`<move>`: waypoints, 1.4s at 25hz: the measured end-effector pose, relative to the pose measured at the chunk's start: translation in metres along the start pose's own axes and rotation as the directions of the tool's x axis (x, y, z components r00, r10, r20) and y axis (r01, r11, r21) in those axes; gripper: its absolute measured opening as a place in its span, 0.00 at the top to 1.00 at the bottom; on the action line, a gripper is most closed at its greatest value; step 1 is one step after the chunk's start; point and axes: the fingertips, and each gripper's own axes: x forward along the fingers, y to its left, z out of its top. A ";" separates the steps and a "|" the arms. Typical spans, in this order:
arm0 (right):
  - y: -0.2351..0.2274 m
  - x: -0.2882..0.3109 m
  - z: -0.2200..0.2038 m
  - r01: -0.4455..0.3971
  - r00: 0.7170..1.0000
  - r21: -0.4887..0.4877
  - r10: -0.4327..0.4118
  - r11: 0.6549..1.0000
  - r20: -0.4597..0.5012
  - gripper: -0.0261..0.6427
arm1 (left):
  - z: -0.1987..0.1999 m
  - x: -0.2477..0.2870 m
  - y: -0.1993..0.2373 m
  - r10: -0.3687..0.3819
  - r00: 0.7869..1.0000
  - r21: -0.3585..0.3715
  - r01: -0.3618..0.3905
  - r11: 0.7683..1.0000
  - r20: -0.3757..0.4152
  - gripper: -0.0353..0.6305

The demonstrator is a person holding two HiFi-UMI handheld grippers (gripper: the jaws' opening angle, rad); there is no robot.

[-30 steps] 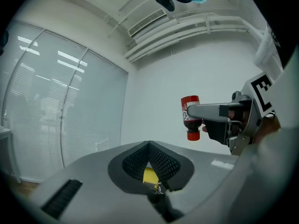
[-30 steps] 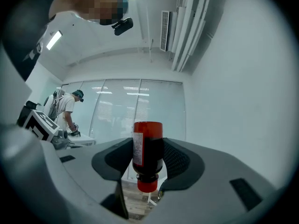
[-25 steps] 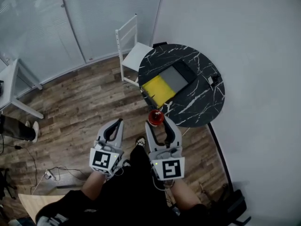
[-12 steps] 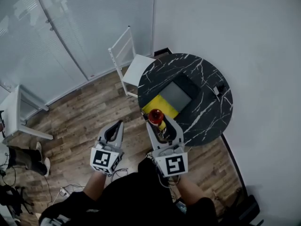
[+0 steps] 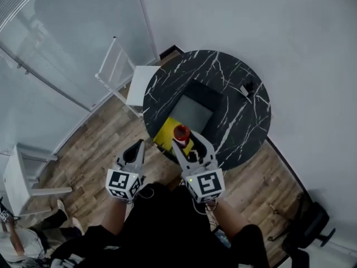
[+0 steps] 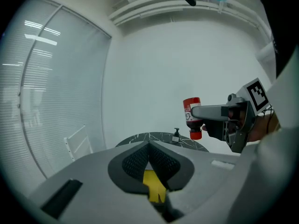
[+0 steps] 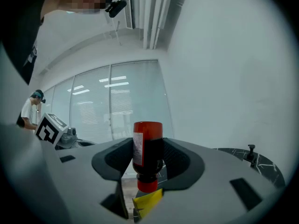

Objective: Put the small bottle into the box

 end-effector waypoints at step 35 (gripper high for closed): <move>-0.060 0.114 -0.305 0.691 0.623 0.327 -0.302 0.644 -0.722 0.68 | -0.170 0.254 0.071 -0.579 0.635 0.009 0.678 0.735 -0.512 0.95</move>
